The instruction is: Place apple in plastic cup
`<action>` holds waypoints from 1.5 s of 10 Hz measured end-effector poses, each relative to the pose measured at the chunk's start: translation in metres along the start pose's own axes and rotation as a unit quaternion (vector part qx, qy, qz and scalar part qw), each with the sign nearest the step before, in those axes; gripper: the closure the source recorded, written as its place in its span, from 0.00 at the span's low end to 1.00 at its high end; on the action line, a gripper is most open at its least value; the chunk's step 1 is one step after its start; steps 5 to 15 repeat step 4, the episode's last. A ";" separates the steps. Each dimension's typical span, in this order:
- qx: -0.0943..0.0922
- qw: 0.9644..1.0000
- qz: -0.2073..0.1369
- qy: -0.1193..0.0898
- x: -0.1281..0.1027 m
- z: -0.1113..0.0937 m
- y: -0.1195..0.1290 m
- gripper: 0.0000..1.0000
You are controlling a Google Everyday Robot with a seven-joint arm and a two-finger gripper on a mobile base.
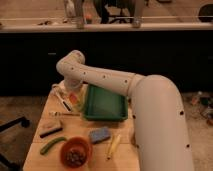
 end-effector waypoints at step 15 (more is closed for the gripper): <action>-0.021 1.000 -0.008 -0.006 -0.002 0.014 -0.003 1.00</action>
